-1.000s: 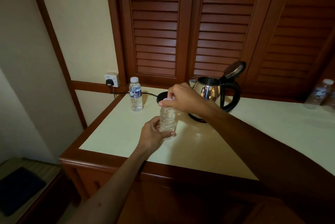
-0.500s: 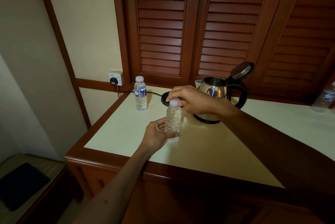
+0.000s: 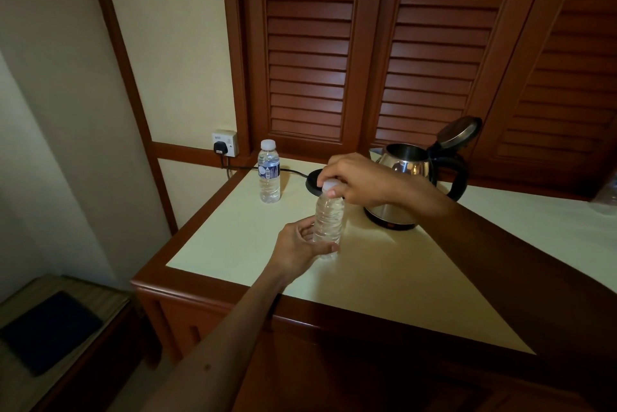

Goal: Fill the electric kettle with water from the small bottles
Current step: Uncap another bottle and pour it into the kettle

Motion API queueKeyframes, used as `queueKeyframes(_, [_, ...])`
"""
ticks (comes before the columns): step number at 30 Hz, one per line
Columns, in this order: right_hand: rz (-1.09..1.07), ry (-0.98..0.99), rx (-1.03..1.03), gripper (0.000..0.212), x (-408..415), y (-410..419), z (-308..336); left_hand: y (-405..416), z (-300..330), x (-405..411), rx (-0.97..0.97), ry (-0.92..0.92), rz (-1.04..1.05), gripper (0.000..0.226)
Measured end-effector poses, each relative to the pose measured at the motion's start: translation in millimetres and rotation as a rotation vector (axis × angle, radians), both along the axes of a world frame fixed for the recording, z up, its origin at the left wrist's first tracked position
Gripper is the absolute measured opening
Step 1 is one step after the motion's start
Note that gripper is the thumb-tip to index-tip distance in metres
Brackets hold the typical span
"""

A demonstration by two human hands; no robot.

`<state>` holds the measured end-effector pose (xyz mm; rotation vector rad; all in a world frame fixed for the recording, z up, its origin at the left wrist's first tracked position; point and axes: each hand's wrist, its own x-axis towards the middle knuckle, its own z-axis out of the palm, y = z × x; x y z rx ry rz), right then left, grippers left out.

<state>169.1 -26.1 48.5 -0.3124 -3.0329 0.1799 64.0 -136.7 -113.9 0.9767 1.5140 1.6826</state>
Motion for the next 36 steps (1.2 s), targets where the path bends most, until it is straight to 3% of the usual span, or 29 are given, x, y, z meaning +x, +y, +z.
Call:
queueKeyframes(4, [0.046, 0.107, -0.089, 0.032, 7.3, 2.4, 0.6, -1.9, 1.2, 1.1, -0.010, 0.005, -0.008, 0.056])
queueKeyframes(10, [-0.048, 0.347, -0.263, 0.032, 34.1, 10.6, -3.5, -4.9, 6.0, 7.9, -0.022, 0.071, 0.012, 0.053])
queueKeyframes(19, [-0.331, -0.002, -0.271, 0.026, 104.0, 58.1, -123.9, -1.1, 12.3, 15.7, -0.098, 0.115, 0.078, 0.061])
queueKeyframes(24, [-0.294, 0.076, -0.300, 0.040, 118.7, 61.9, -141.9, 7.4, 13.8, 25.8, -0.131, 0.171, 0.173, 0.061])
queueKeyframes(29, [-0.298, 0.163, -0.287, 0.059, 144.3, 75.9, -146.2, 19.9, 15.8, 41.2, -0.176, 0.244, 0.205, 0.079])
queueKeyframes(36, [-0.255, 0.182, -0.195, 0.058, 192.5, 109.7, -164.1, 31.6, 19.5, 68.5, -0.077, 0.276, 0.240, 0.062])
